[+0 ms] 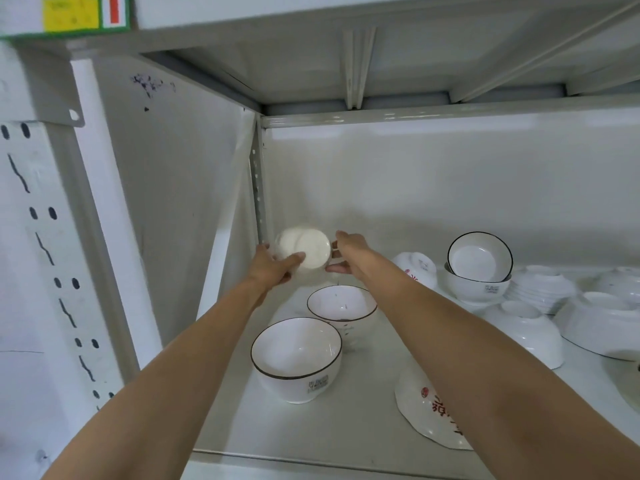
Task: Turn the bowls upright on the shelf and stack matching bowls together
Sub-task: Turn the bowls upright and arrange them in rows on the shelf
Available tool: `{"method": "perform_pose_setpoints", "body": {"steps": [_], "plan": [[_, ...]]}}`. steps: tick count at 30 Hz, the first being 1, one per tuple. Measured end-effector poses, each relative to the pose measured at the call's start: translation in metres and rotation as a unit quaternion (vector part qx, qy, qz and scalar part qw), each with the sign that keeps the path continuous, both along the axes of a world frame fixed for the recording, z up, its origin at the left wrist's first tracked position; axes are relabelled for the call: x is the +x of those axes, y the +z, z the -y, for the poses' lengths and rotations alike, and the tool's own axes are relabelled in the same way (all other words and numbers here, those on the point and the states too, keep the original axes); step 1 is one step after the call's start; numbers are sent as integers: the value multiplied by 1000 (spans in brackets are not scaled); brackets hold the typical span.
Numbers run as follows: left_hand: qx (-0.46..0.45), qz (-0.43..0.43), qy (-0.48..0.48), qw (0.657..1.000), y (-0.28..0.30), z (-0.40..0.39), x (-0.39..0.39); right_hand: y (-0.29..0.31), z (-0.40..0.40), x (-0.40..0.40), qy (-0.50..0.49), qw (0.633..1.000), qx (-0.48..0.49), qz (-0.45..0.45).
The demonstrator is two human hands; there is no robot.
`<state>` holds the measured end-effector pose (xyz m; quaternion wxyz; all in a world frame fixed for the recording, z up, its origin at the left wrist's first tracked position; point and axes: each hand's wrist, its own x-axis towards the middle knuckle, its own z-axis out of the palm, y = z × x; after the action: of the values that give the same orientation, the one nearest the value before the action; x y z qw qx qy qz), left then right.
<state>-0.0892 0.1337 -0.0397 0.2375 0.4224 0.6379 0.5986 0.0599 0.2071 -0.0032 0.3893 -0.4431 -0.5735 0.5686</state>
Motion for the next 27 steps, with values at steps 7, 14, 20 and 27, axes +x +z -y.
{"method": "perform_pose_setpoints", "body": {"steps": [7,14,20,27], "plan": [[52,-101,-60,992,-7,16,-5,-1,-1,7,87,990,-79,78],[-19,40,-132,990,-1,20,0,-9,2,-4,108,991,-51,56],[-45,106,-42,993,4,14,0,-12,-1,-14,89,986,-17,137],[-103,12,-21,994,-8,4,-11,-24,-11,-26,60,963,81,251]]}}
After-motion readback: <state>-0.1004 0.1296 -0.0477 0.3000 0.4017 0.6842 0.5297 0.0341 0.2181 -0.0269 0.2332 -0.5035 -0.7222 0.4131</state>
